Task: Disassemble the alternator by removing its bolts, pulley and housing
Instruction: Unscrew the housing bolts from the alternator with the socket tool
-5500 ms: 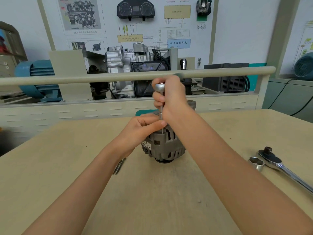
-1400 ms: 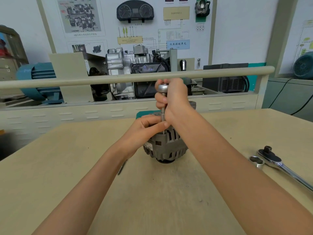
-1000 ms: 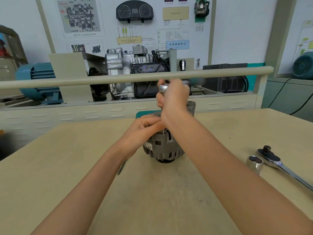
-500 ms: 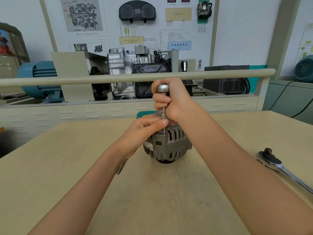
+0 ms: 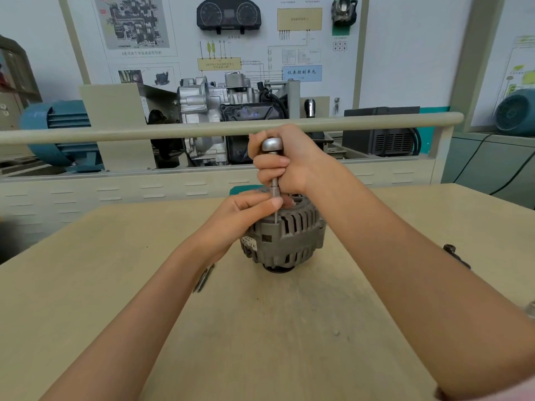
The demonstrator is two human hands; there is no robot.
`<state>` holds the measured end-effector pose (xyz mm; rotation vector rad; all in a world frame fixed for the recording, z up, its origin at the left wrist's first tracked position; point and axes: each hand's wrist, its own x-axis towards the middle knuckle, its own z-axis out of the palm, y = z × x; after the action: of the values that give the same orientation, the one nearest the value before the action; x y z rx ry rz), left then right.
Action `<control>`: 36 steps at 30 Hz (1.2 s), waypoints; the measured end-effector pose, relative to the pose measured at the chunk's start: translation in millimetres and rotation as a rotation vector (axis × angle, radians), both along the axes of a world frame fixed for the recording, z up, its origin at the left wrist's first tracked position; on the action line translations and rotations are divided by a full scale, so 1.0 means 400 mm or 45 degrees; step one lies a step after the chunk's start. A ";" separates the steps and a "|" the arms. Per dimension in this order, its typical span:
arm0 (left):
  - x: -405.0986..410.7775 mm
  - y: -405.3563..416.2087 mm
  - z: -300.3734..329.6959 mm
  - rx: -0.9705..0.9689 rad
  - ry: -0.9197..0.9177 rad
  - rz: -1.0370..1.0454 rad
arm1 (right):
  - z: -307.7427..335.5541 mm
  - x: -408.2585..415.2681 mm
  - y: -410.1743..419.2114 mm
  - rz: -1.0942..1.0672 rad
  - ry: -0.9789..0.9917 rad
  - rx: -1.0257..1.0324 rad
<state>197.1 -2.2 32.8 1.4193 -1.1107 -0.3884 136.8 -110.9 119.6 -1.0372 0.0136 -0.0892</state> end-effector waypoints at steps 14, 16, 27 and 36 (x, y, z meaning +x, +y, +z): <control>-0.001 -0.004 -0.001 0.024 -0.049 0.019 | -0.007 0.010 0.002 0.056 -0.081 0.018; -0.004 -0.003 0.002 0.035 -0.062 0.034 | -0.012 0.005 -0.010 0.230 -0.098 0.064; -0.002 -0.005 -0.003 0.010 -0.069 0.103 | -0.019 0.024 0.059 -0.740 -0.174 0.029; -0.007 -0.005 -0.001 0.000 -0.066 0.083 | -0.021 0.014 0.025 -0.193 -0.144 0.066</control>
<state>194.4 -4.2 32.2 1.4685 -1.1036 -0.3064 142.5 -100.9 111.4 -0.9769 -0.0079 -0.2839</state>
